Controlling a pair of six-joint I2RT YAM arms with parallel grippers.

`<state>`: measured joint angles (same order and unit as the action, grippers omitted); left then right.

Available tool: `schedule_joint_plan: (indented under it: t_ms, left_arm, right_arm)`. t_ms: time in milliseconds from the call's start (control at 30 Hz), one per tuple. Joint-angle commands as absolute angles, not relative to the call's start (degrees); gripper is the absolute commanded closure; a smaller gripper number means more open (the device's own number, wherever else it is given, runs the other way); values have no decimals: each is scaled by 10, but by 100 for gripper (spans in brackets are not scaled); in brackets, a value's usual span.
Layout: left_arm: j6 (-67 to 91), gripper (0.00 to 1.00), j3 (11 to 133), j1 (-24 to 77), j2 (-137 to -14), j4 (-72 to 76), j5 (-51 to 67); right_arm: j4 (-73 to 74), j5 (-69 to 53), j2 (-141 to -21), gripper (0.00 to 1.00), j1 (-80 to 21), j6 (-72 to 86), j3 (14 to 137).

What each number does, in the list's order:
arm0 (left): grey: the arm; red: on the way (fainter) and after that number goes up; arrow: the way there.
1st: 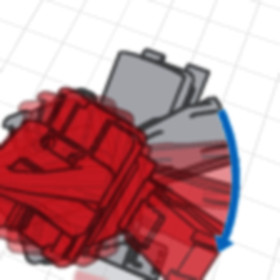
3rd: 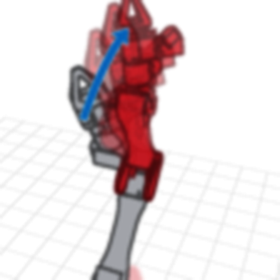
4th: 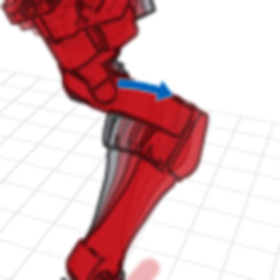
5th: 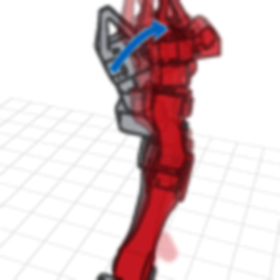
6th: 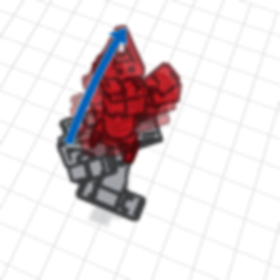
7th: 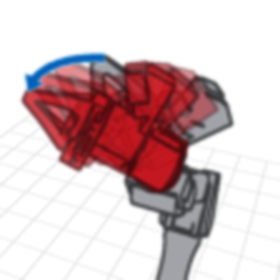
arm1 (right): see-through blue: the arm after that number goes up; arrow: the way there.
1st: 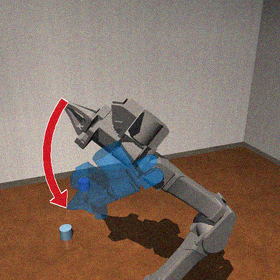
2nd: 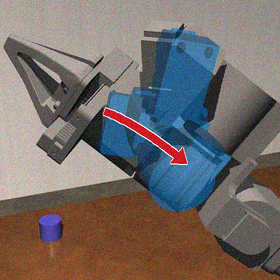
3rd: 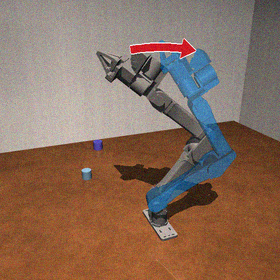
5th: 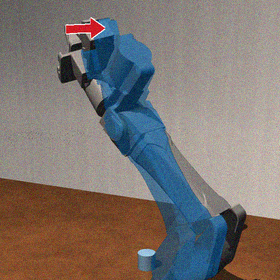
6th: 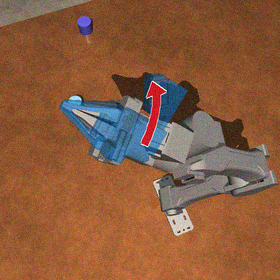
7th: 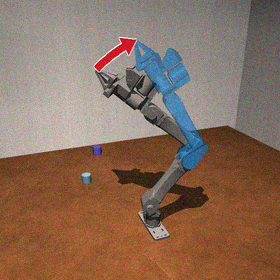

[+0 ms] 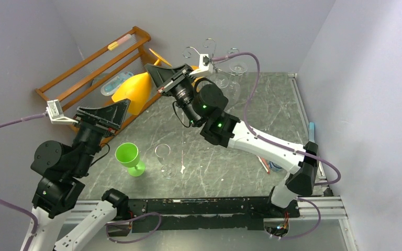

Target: Place the wine glass upside down on the wine glass rack

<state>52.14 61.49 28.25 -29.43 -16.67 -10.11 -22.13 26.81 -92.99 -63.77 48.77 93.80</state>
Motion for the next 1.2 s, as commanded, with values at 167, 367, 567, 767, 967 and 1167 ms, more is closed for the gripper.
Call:
schedule_joint_plan:
  t_ms: [167,367,567,767,967,1167]
  left_arm:
    - [540,6,685,285,-299,-334,-151]
    - [540,9,749,284,-332,-385,-158]
    - [537,4,778,285,-357,-322,-110]
    - [571,3,779,284,-423,-201,33]
    - [611,14,788,285,-470,-149,103]
    - [633,44,791,285,-501,-183,121]
  right_arm:
    - [-339,153,-873,100,-619,178,862]
    - [-342,101,-838,100,-594,116,809]
    - [-350,10,-817,100,-576,55,767]
    - [-370,-63,-806,100,-563,5,733]
    - [-411,-126,-802,100,-556,-42,697]
    - [-415,-152,-807,100,-549,-53,688]
